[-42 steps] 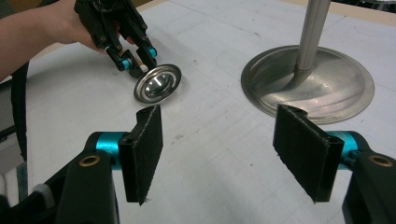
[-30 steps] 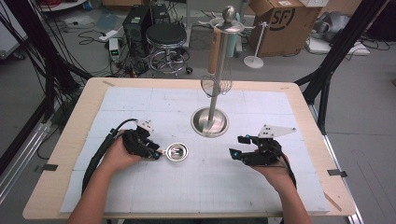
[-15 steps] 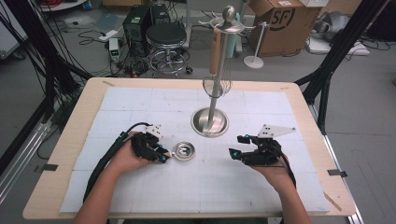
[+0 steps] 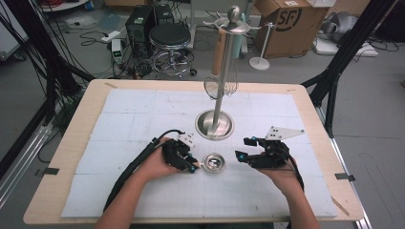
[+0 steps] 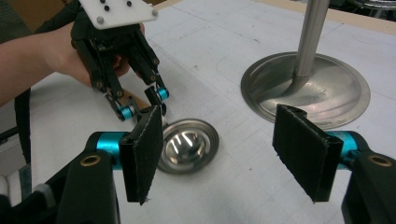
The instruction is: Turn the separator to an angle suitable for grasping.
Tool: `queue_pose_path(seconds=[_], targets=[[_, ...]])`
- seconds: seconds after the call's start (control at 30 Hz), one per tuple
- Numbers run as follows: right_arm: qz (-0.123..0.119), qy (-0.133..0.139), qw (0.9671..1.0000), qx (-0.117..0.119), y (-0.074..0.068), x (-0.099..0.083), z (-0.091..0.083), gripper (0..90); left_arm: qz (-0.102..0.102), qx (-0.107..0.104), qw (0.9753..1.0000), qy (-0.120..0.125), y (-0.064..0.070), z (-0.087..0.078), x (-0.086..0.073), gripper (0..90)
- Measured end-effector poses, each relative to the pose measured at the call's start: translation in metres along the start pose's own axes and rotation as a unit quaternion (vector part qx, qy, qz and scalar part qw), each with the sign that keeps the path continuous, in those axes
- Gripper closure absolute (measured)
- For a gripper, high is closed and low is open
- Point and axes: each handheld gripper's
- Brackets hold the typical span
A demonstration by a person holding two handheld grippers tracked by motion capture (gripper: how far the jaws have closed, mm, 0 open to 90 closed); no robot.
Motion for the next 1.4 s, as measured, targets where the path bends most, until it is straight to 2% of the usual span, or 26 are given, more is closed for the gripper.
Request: queue_pose_path(seconds=[0.17, 0.27, 0.4, 0.57, 0.63, 0.7, 0.73, 0.8, 0.93, 1.27, 1.4], targets=[[0.002, -0.004, 1.0, 0.002, 0.0, 0.0, 0.0, 33.1, -0.013, 0.011, 0.9998, 0.007, 0.001, -0.008, -0.005, 59.9], [0.001, -0.004, 1.0, 0.002, 0.001, -0.001, 0.002, 33.1, -0.027, 0.018, 0.9992, 0.024, 0.0, -0.021, -0.018, 57.8], [-0.003, -0.006, 1.0, 0.002, 0.001, -0.001, 0.003, 33.1, -0.043, 0.029, 0.9982, 0.032, -0.002, -0.039, -0.037, 57.0], [-0.002, -0.005, 1.0, 0.001, 0.0, 0.0, 0.004, 33.1, -0.041, 0.028, 0.9984, 0.026, -0.002, -0.045, -0.049, 57.2], [-0.002, -0.005, 1.0, 0.001, 0.0, 0.0, 0.004, 33.1, -0.038, 0.024, 0.9988, 0.02, 0.0, -0.041, -0.048, 58.0], [-0.003, -0.006, 1.0, 0.001, -0.001, 0.0, 0.005, 33.1, -0.025, 0.024, 0.9994, 0.009, 0.002, -0.034, -0.045, 58.6], [-0.001, -0.008, 1.0, 0.002, -0.002, 0.0, 0.005, 33.1, -0.02, 0.027, 0.9994, 0.011, 0.003, -0.033, -0.043, 59.2], [-0.001, -0.008, 1.0, 0.004, -0.002, 0.0, 0.005, 33.1, -0.012, 0.015, 0.9998, 0.008, 0.004, -0.032, -0.042, 66.8], [-0.002, -0.009, 1.0, 0.003, -0.002, 0.0, 0.005, 33.1, -0.005, 0.008, 0.9999, 0.011, 0.005, -0.03, -0.038, 69.2], [-0.005, -0.009, 0.9999, 0.005, -0.003, 0.001, 0.006, 33.1, 0.02, -0.013, 0.9997, 0.012, 0.011, -0.002, -0.008, 69.4], [-0.003, -0.009, 0.9999, 0.006, -0.003, 0.001, 0.005, 33.1, 0.025, -0.011, 0.9996, 0.012, 0.014, 0.004, -0.001, 68.5]])
Point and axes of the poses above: each handheld gripper's, and its own axes: z roughly forward along the jaws, x roughly out of its top, y roughly to its right, and after that the axes turned 5 degrees about -z, right-handed
